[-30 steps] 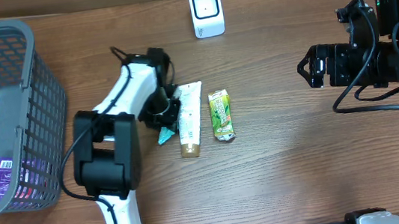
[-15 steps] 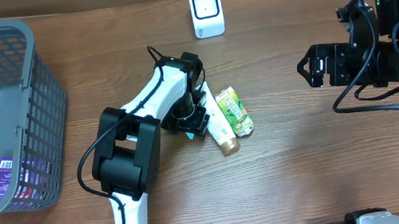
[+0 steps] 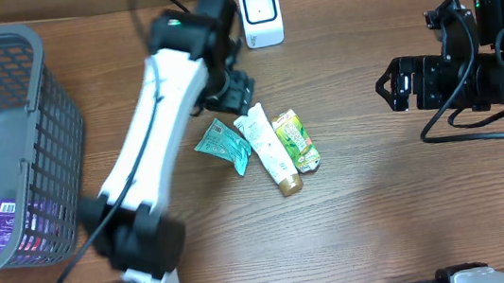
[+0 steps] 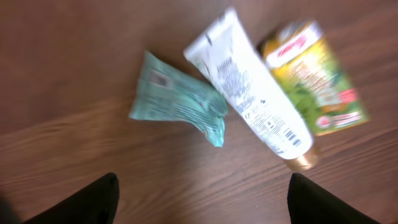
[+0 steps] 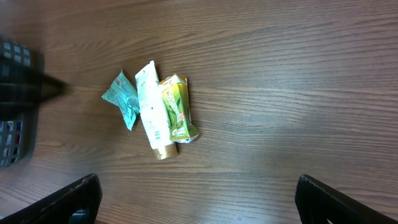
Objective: Scan the item barcode
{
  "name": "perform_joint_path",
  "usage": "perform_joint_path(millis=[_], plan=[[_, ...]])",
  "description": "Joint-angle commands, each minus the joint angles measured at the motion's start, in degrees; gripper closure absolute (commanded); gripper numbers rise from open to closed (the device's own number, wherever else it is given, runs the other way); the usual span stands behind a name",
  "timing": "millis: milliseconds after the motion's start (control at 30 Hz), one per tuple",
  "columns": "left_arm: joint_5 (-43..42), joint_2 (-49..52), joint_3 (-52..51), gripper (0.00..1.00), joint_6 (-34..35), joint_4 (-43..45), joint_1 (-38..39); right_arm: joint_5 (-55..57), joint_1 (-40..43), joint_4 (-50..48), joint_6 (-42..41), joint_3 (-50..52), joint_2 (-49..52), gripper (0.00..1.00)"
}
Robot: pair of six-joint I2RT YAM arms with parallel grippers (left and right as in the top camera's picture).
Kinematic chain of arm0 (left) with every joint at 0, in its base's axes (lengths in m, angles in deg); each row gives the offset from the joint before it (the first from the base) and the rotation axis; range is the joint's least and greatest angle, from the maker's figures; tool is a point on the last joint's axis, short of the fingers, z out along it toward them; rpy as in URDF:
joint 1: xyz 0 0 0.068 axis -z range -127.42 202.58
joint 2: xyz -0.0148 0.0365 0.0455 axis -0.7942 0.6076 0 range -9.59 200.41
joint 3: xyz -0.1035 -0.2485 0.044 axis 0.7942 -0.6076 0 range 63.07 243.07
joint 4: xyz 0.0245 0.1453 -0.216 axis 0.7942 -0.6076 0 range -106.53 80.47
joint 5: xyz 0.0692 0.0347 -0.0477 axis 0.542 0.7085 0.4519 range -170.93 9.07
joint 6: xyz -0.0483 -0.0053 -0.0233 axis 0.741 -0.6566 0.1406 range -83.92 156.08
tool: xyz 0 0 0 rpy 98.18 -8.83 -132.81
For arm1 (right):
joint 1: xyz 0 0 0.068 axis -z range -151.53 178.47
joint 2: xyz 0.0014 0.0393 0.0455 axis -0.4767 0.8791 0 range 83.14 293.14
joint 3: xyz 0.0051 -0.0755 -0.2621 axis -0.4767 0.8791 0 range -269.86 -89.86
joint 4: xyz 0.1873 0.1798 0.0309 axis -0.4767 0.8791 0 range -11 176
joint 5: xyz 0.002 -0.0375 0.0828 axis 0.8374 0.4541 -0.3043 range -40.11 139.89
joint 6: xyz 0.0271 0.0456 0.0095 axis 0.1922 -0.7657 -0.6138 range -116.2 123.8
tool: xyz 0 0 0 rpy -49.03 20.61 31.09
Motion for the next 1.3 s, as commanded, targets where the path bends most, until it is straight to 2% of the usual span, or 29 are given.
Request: perform_joint_path(millis=[0,67,133,200,367,533,733,967,1067,1133,1267], plan=[[5.46,-9.57,4.83,0.14,8.22,-1.62,-5.11,-0.11,-0.33,-0.26,0.31,-0.28,-0.26,0.00],[6.40,-14.45,5.09,0.07,11.63,-1.97,-10.64,-0.11,-0.35,-0.28,0.31,-0.28,-0.26,0.00],[6.38,-17.86,5.09,0.06,14.19,-2.62,-16.55,-0.11,-0.33,-0.28,0.31,-0.28,-0.26,0.00],[6.38,-20.63,5.09,0.00,16.59,-3.63,-23.98,-0.13,-0.35,-0.31,0.28,-0.28,-0.26,0.00],[6.38,-22.67,4.98,0.00,20.83,-6.54,-44.09,-0.13,-0.35,-0.66,0.31,-0.28,-0.26,0.00],[6.21,-20.28,2.49,0.01,22.36,-6.51,-56.57,-0.13,-0.35,-0.63,0.31,-0.28,-0.26,0.00],[7.30,-16.87,-3.89,0.01,23.34,-4.17,-64.13,-0.11,-0.33,-0.02,0.72,-0.28,-0.26,0.00],[7.28,-16.52,-20.44,0.03,22.51,8.85,-66.27,-0.09,-0.33,-0.09,2.03,-0.28,-0.26,0.00],[7.23,-16.52,-27.02,0.04,20.28,15.47,-65.81,-0.11,-0.33,-0.68,2.27,-0.28,-0.26,0.00],[7.21,-16.52,-32.85,0.03,15.67,21.33,-65.20,-0.09,-0.35,-0.76,3.10,-0.28,-0.26,0.00],[7.26,-16.52,-38.80,0.03,12.98,25.94,-64.89,-0.09,-0.33,-0.76,3.10,-0.28,-0.26,0.00]])
